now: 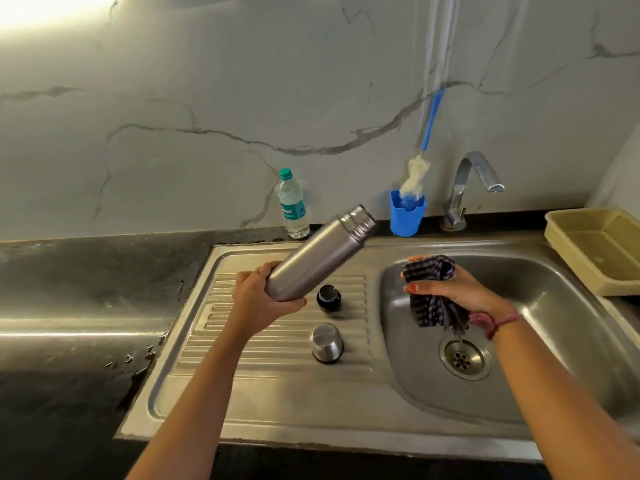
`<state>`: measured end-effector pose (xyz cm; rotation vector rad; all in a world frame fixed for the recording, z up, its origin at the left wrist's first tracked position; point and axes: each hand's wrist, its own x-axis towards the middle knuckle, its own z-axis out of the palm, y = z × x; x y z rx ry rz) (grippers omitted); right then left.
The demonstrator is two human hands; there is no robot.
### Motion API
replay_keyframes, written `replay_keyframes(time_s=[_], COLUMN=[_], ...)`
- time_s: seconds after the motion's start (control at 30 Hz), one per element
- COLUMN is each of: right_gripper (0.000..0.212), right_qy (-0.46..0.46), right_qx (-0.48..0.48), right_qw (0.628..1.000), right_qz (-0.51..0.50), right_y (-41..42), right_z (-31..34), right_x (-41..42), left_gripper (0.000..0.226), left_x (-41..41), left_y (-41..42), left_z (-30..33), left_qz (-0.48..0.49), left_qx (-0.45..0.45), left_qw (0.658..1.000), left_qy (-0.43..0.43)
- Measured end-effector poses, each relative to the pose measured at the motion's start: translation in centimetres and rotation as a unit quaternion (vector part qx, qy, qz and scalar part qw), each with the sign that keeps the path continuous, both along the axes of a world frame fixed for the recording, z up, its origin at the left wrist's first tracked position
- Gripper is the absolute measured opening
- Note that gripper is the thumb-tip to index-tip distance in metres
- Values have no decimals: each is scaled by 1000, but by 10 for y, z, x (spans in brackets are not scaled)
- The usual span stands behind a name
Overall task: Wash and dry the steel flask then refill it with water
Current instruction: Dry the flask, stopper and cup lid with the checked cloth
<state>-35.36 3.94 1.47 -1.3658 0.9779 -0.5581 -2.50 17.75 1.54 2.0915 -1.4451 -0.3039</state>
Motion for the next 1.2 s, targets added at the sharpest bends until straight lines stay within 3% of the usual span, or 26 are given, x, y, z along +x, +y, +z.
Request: replay_keyframes(time_s=[0.1, 0.17, 0.37, 0.5, 0.73, 0.9, 1.2], right_gripper=[78, 74, 60, 62, 31, 47, 47], right_qy=[-42, -83, -137, -178, -219, -233, -225], right_qx=[34, 52, 97, 125, 162, 184, 201], right_qw=[998, 994, 981, 967, 936, 919, 910], right_qz=[-24, -45, -93, -134, -222, -261, -285], right_y=[5, 10, 24, 26, 31, 35, 37], right_z=[-12, -16, -18, -29, -40, -50, -55], right_x=[10, 19, 40, 51, 69, 76, 78], left_gripper=[84, 70, 65, 69, 69, 72, 72], left_x=[5, 3, 9, 23, 27, 30, 33], left_y=[12, 18, 24, 22, 5, -5, -16], left_z=[-19, -26, -35, -44, -56, -66, -88], left_qz=[39, 54, 147, 180, 197, 209, 227], left_qx=[-22, -45, -88, -89, -71, -68, -66], left_qw=[990, 974, 926, 915, 899, 897, 906], left_qy=[131, 217, 337, 349, 384, 383, 350])
